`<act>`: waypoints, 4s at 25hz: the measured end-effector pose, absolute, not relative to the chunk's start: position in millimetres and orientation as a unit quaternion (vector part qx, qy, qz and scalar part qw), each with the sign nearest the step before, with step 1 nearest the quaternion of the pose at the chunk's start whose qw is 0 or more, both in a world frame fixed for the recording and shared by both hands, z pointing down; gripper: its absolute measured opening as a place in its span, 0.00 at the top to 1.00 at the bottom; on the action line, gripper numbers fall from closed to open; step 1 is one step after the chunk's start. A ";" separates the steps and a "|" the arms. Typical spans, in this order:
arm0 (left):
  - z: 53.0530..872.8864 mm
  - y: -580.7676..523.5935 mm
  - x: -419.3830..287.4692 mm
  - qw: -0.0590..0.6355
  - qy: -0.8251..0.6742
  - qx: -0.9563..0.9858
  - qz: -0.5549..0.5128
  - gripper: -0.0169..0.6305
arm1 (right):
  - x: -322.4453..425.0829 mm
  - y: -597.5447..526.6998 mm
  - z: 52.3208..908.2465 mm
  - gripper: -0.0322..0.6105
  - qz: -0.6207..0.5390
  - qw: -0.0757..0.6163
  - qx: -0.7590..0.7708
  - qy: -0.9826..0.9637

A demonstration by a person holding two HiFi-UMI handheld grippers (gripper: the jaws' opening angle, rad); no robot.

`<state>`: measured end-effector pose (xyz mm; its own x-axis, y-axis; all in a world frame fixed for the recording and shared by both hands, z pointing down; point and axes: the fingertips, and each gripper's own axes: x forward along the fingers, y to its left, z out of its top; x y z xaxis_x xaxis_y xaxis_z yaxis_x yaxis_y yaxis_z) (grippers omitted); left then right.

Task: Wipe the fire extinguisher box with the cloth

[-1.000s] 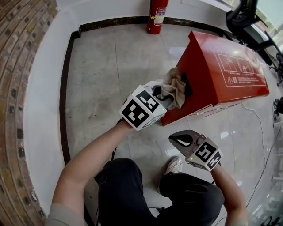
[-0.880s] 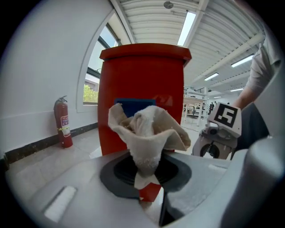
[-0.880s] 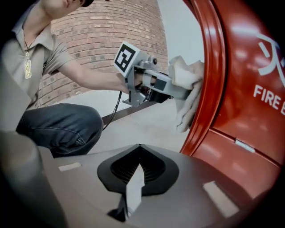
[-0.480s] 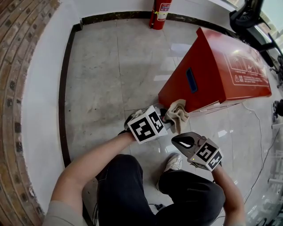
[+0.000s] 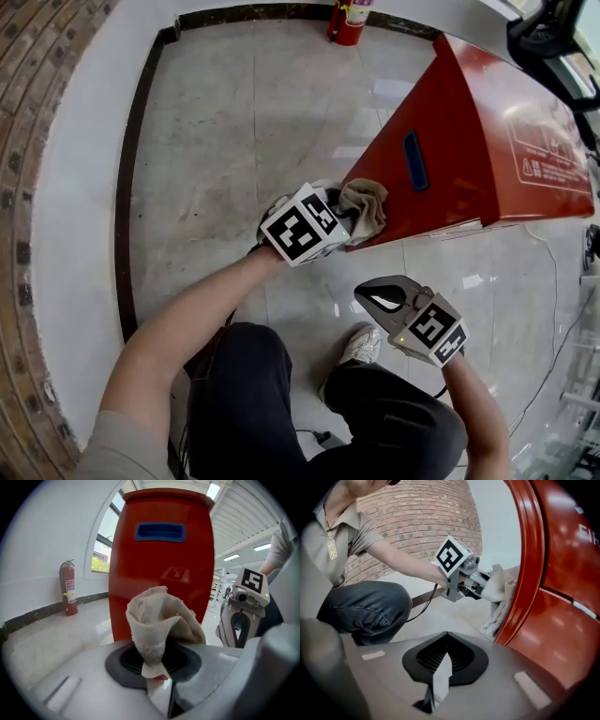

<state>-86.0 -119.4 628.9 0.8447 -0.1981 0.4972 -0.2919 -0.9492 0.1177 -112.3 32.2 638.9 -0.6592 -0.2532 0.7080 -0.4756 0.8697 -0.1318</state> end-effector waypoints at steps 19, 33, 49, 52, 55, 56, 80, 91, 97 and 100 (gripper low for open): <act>718.6 -255.0 -113.4 0.146 -0.306 0.898 0.282 0.86 | -115.6 18.3 651.6 0.91 0.209 0.283 0.228 -0.908; 743.2 -151.6 -94.9 0.166 -0.186 0.919 0.304 0.86 | -114.3 18.8 681.0 0.91 0.227 0.310 0.247 -0.889; 763.7 -53.6 -82.5 0.175 -0.084 0.923 0.331 0.86 | -112.9 30.8 713.4 0.91 0.270 0.381 0.228 -0.854; 783.6 -52.1 -80.3 0.195 -0.086 0.917 0.337 0.86 | -107.9 35.6 716.4 0.91 0.275 0.382 0.226 -0.853; 797.5 -67.7 -79.4 0.207 -0.101 0.914 0.334 0.86 | -103.5 40.7 718.3 0.91 0.279 0.382 0.225 -0.852; 800.8 -74.8 -80.6 0.206 -0.107 0.913 0.334 0.86 | -101.5 42.1 719.0 0.91 0.279 0.382 0.226 -0.851; 718.4 -257.0 -109.9 0.181 -0.290 0.888 0.308 0.86 | -6.2 29.2 698.8 0.91 0.323 0.375 0.277 -0.824; 547.2 -227.5 -154.7 0.227 -0.337 0.861 0.305 0.86 | 44.2 53.7 564.3 0.91 0.378 0.378 0.319 -0.783; 451.9 -201.6 -178.9 0.238 -0.372 0.835 0.329 0.86 | 58.8 46.1 487.3 0.91 0.383 0.375 0.345 -0.771; 416.4 -170.6 -186.7 0.253 -0.376 0.822 0.345 0.86 | 56.1 48.6 453.5 0.91 0.404 0.355 0.374 -0.756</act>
<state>-186.7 -170.6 416.4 0.4797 -0.4436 0.7571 -0.7927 -0.5890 0.1571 56.1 48.6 453.5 -0.4675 -0.2793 0.8387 -0.8524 0.3939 -0.3439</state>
